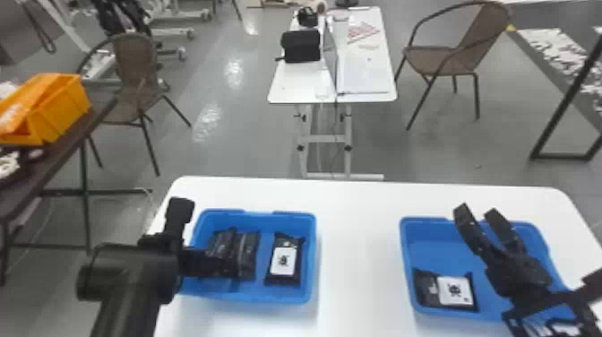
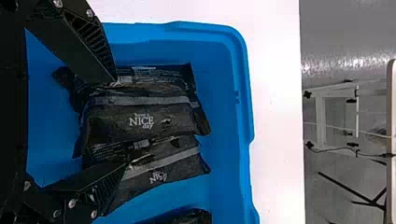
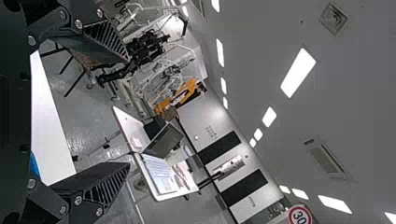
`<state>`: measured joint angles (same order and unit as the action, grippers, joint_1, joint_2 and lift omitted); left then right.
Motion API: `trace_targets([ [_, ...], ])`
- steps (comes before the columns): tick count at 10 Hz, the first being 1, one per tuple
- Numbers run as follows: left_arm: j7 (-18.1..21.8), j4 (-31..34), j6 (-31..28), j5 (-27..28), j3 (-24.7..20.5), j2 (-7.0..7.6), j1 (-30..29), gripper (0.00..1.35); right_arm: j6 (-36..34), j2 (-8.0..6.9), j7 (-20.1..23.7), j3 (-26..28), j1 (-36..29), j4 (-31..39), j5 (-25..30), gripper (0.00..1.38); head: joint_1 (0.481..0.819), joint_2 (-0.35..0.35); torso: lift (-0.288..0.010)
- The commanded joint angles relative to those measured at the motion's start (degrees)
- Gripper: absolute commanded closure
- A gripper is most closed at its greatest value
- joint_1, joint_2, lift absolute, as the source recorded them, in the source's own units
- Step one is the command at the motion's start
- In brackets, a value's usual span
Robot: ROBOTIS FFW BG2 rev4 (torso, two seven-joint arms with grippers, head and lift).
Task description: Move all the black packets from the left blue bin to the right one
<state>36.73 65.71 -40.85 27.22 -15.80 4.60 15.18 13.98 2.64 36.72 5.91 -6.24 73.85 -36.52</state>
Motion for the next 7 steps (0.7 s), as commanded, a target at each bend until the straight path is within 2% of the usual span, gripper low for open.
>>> trace_targets([
  [1, 2.6, -0.2, 0.7, 1.3, 5.1, 4.01, 1.4, 0.22, 0.0, 0.00, 0.0, -0.6, 0.3, -0.2, -0.3, 0.25, 0.695, 0.116, 0.000],
  [2, 6.0, -0.7, 1.7, 4.9, 7.0, 5.94, 2.5, 0.22, 0.0, 0.00, 0.0, -1.2, 0.5, -0.5, -0.3, 0.25, 0.695, 0.119, 0.000],
  [3, 9.9, -2.5, 5.4, 10.1, 6.0, 5.77, 3.7, 0.22, 0.0, 0.00, 0.0, -1.3, 0.4, -0.5, -0.4, 0.25, 0.695, 0.130, 0.000],
  [4, 12.5, -3.8, 9.0, 13.9, 4.1, 4.71, 4.7, 0.22, 0.0, -0.09, 0.0, -1.3, 0.4, -0.6, -0.4, 0.25, 0.695, 0.142, 0.000],
  [5, 13.5, -4.6, 12.4, 15.8, 3.6, 3.75, 5.2, 0.22, 0.0, -0.18, 0.0, -1.4, 0.5, -0.8, -0.4, 0.25, 0.695, 0.146, 0.000],
  [7, 15.3, -7.1, 17.7, 17.1, 7.2, 3.66, 7.1, 0.22, 0.0, -0.35, 0.0, -1.6, 0.8, -1.0, -0.4, 0.25, 0.695, 0.134, 0.000],
])
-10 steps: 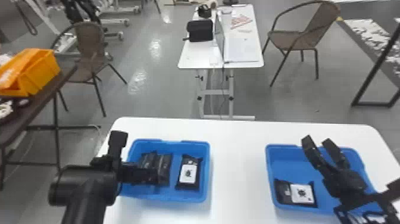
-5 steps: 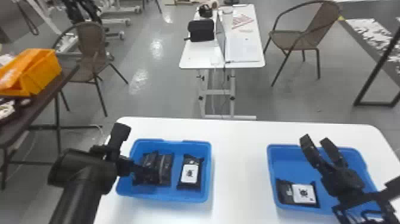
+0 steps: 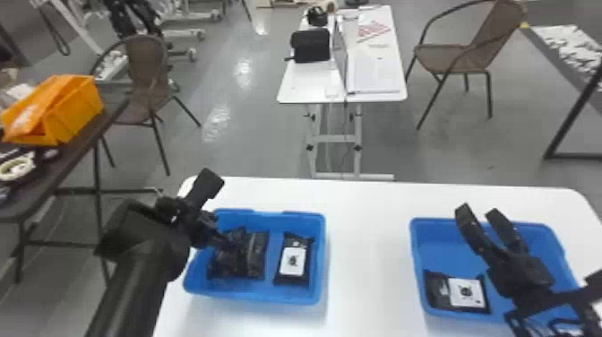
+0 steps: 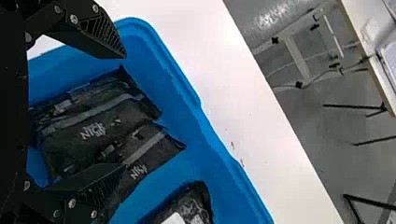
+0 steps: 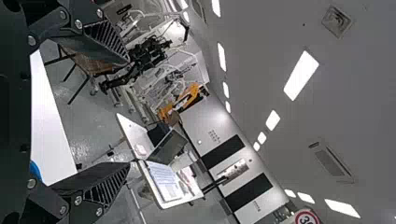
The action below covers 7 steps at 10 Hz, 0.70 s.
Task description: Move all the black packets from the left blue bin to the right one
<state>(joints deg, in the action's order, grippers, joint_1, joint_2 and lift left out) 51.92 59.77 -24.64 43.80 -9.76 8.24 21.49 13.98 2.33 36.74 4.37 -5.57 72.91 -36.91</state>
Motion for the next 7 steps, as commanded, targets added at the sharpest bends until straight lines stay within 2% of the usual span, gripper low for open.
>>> trace_targets([
  [1, 1.6, -4.1, 2.8, 2.0, 1.9, -0.07, 2.2, 0.22, 0.0, -0.04, 0.0, -0.4, 0.3, -0.3, 0.0, 0.25, 0.695, 0.113, 0.000],
  [2, 2.8, -7.5, 3.9, 2.9, 1.9, 0.02, 2.9, 0.22, 0.0, -0.04, 0.0, -0.8, 0.5, -0.6, -0.2, 0.25, 0.695, 0.099, 0.000],
  [5, 4.2, -9.1, 2.4, 8.1, 2.2, -0.24, 2.8, 0.22, 0.0, -0.04, 0.0, -0.9, 0.3, -0.7, -0.5, 0.25, 0.695, 0.101, 0.000],
  [7, 4.3, -10.5, 1.2, 11.0, 2.1, 0.02, 3.2, 0.29, 0.0, -0.13, 0.0, -0.9, 0.4, -0.8, -0.9, 0.25, 0.695, 0.113, 0.000],
])
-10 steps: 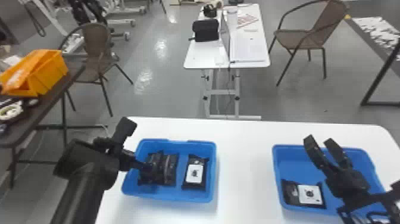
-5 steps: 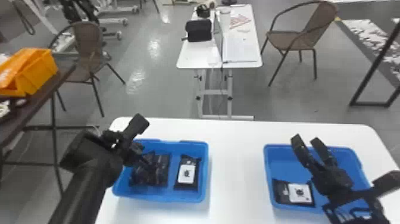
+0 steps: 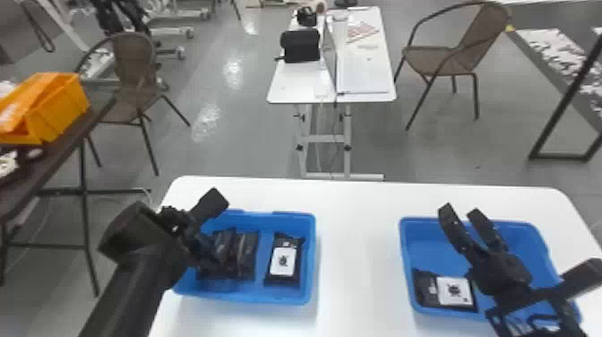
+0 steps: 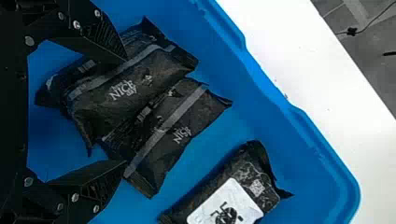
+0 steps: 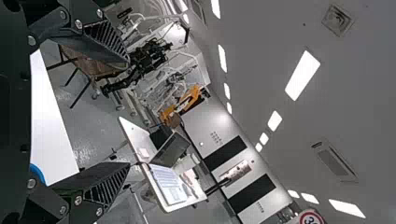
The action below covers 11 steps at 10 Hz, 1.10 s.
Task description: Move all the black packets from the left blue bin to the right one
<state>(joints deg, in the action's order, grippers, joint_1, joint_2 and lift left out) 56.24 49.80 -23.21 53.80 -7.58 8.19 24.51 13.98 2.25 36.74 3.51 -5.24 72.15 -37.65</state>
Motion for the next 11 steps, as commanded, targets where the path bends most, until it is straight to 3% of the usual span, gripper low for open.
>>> trace_targets([
  [1, 0.0, -2.1, -0.2, 2.0, 0.0, 0.42, 0.6, 0.40, 0.0, 0.04, 0.0, -0.2, 0.1, -0.1, -0.2, 0.25, 0.695, 0.118, 0.000],
  [3, 0.0, -2.4, 0.7, 3.2, 0.3, 0.33, 0.6, 0.92, 0.0, -0.05, 0.1, -0.3, 0.1, -0.3, -0.7, 0.25, 0.695, 0.136, 0.000],
  [4, 0.5, -2.3, 0.7, 3.8, 0.0, -0.20, 0.8, 1.11, 0.0, -0.05, 0.3, -0.3, 0.1, -0.2, -0.8, 0.25, 0.695, 0.137, 0.000],
  [5, 1.9, -0.8, 0.4, 3.8, -0.2, -0.46, 0.5, 1.21, 0.0, 0.04, 0.4, -0.3, 0.0, -0.1, -0.8, 0.25, 0.695, 0.135, 0.000],
  [7, 6.1, 12.2, -0.1, 5.3, -1.1, -1.07, -5.3, 1.21, 0.0, -0.05, 0.4, -0.3, -0.1, 0.0, -0.8, 0.25, 0.695, 0.124, 0.000],
  [9, 7.6, 28.2, -0.1, 6.3, -2.4, -2.66, -13.3, 1.21, 0.0, -0.05, 0.4, -0.4, -0.6, 0.4, -0.9, 0.25, 0.695, 0.125, 0.000],
  [10, 7.7, 35.5, 0.8, 7.2, -1.8, -3.53, -16.7, 1.21, 0.0, -0.05, 0.5, -0.5, -0.5, 0.5, -0.9, 0.25, 0.695, 0.125, 0.000],
  [11, 6.3, 41.1, 3.4, 6.9, 1.7, -3.45, -18.8, 1.21, 0.0, 0.04, 1.0, -0.6, -0.4, 0.5, -0.9, 0.25, 0.695, 0.122, 0.000],
])
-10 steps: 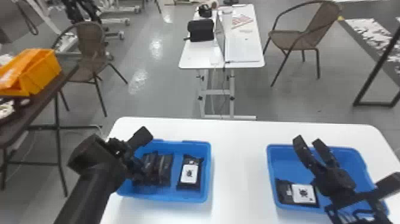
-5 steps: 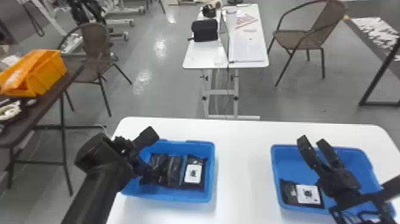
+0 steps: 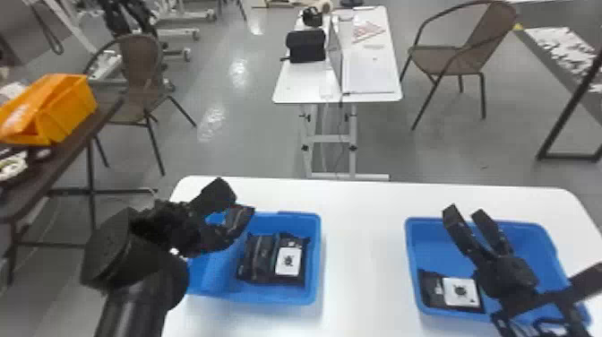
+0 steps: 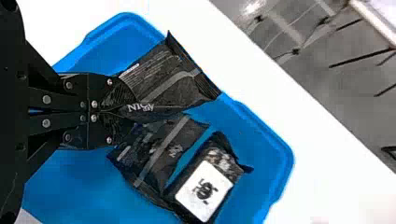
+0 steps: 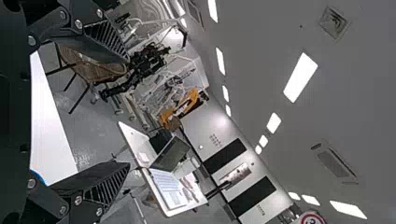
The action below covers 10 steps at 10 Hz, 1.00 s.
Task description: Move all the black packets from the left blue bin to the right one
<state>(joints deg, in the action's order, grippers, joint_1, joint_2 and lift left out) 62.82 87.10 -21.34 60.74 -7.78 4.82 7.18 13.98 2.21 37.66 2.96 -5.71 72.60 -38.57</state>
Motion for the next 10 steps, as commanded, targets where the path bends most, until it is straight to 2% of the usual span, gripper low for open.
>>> trace_targets([
  [1, -2.2, 7.5, 4.6, 0.2, 5.3, -0.43, -2.5, 1.21, -0.1, 0.08, 1.0, -0.2, 0.7, 0.0, 0.0, 0.25, 0.695, 0.109, 0.000],
  [2, -6.2, 9.6, 7.3, 0.5, 7.4, -1.66, -3.6, 1.21, -0.8, 0.08, 1.9, -0.5, 1.7, -0.1, 0.5, 0.25, 0.695, 0.078, 0.000],
  [3, -10.8, 9.7, 10.4, -0.2, 9.5, -2.27, -3.7, 1.21, -1.3, 0.08, 2.6, -0.8, 2.5, 0.1, 1.2, 0.25, 0.695, 0.046, 0.000],
  [5, -22.3, 8.3, 14.4, -0.8, 16.8, -1.13, -2.9, 1.21, -2.4, 0.25, 3.1, -2.3, 4.2, 0.0, 1.3, 0.25, 0.695, 0.006, 0.000],
  [6, -25.6, 6.9, 17.0, -1.5, 18.7, -1.13, -2.1, 1.21, -2.6, 0.25, 3.2, -2.6, 5.4, -0.6, 1.3, 0.25, 0.695, -0.020, 0.000],
  [10, -30.2, -2.1, 22.7, -8.3, 28.8, -1.04, 6.6, 1.21, -2.6, 0.25, 3.3, -3.7, 11.2, -3.9, 2.3, 0.25, 0.695, -0.112, 0.000],
])
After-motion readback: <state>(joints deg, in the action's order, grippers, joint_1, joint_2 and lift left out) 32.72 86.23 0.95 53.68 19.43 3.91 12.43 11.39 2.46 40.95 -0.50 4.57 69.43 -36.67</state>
